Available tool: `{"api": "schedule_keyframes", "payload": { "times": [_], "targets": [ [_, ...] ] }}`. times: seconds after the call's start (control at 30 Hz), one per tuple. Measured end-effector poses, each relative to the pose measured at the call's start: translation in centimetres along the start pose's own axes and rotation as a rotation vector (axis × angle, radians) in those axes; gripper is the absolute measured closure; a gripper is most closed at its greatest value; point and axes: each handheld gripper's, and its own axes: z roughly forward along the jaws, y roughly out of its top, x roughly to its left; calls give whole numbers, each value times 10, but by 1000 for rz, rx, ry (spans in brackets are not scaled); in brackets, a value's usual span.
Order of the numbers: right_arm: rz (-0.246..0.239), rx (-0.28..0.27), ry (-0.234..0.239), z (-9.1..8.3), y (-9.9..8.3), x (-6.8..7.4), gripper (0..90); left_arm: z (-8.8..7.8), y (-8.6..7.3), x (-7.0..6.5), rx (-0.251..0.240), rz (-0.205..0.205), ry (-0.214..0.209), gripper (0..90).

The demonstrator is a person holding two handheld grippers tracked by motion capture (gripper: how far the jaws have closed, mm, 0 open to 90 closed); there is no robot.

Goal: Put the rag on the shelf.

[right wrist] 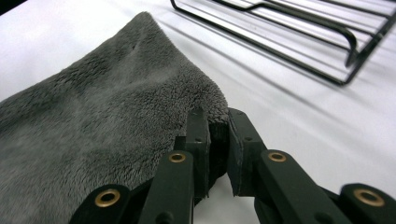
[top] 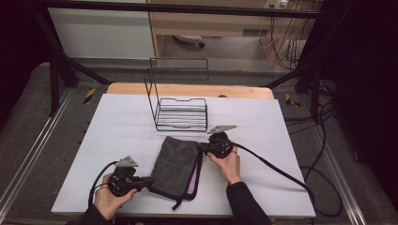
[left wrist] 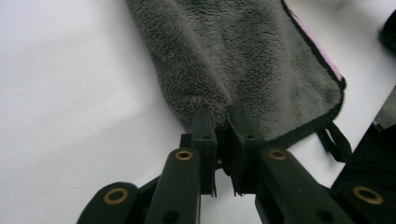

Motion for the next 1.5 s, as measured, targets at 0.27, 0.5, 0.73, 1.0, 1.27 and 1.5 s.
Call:
{"api": "schedule_keyframes", "payload": {
  "times": [0.27,0.5,0.73,1.0,1.27,1.5],
  "targets": [
    [-25,15,-19,16,4,-4,692,-5,5,5,-29,39,46,602],
    [41,-51,-45,10,1,4,477,3,22,19,-24,69,100,509],
    [92,19,-95,19,-12,3,495,12,10,27,66,44,28,588],
    [124,12,-16,24,-9,0,777,13,2,18,78,4,0,780],
    [86,-21,24,33,-4,-4,796,12,-2,4,69,15,-31,833],
    [10,-50,-27,11,-6,10,458,5,-1,8,19,61,15,692]
  ]
}}
